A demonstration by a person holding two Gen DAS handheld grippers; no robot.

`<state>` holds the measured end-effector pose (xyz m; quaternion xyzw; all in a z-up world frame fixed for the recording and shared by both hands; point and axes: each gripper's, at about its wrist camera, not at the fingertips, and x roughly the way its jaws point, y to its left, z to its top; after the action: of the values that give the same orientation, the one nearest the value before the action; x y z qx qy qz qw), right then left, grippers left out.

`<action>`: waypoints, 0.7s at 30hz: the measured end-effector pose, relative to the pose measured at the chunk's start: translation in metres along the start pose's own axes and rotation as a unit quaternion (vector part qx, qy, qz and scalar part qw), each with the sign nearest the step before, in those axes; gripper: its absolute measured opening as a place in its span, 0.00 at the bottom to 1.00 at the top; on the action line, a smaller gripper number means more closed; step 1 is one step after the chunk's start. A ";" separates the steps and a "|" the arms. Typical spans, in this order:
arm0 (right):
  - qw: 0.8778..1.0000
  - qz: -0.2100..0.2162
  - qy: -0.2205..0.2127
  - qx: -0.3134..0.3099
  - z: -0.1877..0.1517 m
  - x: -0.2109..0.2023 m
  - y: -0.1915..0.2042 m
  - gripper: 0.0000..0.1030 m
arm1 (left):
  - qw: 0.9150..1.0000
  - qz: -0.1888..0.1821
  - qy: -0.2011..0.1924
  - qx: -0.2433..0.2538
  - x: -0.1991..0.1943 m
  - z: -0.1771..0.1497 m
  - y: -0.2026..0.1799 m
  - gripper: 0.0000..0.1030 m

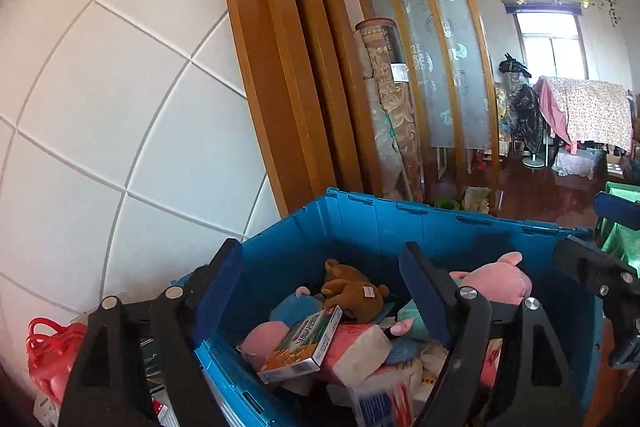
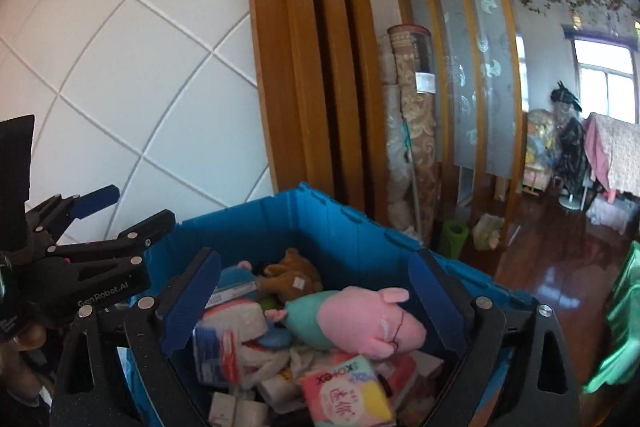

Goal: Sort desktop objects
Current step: 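Open both tools to drop the floss box and Kotex pack into the crate, then move both tools back toward the small white medicine boxes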

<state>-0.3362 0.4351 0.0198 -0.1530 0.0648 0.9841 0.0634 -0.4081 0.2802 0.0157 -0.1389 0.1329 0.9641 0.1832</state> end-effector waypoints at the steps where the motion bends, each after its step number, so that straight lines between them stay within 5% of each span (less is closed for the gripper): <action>1: 1.000 0.004 -0.001 0.001 -0.001 0.000 -0.003 0.94 | 1.000 0.008 -0.001 0.001 0.002 0.001 -0.002 0.78; 11: 0.999 0.052 0.009 0.000 -0.011 0.003 -0.002 0.94 | 0.999 0.036 0.006 -0.031 -0.007 -0.018 0.003 0.78; 21: 0.995 0.097 -0.012 -0.017 -0.012 -0.036 0.072 0.95 | 0.993 0.092 0.020 -0.077 -0.074 -0.089 0.090 0.78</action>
<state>-0.3086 0.3591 0.0271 -0.1349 0.0620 0.9883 -0.0339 -0.3579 0.1484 -0.0252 -0.1589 0.0741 0.9813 0.0798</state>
